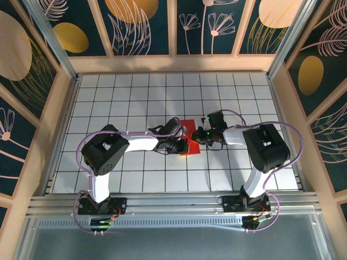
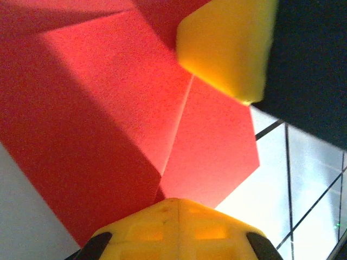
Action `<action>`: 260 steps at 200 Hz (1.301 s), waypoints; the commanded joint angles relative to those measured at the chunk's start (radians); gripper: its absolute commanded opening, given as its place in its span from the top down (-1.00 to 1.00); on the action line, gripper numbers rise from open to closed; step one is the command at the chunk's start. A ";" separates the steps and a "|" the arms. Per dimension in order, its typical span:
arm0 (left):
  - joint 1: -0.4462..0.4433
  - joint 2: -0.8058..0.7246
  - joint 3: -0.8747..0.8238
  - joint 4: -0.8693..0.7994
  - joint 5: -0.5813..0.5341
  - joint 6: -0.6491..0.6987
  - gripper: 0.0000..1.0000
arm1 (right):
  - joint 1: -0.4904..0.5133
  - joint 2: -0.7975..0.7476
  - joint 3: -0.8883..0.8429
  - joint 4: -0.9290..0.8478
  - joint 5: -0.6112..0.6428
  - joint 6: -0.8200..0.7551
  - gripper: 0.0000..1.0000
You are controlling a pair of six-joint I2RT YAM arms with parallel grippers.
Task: Fold a paper plane with a square sheet of paper (fold left side to right side)
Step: Fold the triangle a second time at the center of the table.
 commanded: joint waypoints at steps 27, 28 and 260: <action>0.010 -0.008 -0.054 0.018 0.022 -0.015 1.00 | 0.013 0.067 -0.014 -0.090 0.050 -0.016 1.00; 0.010 -0.008 -0.054 0.018 0.022 -0.015 1.00 | 0.014 0.067 -0.013 -0.091 0.050 -0.016 1.00; 0.035 -0.200 -0.113 0.000 0.007 -0.032 1.00 | 0.019 0.087 0.006 -0.120 0.055 -0.027 1.00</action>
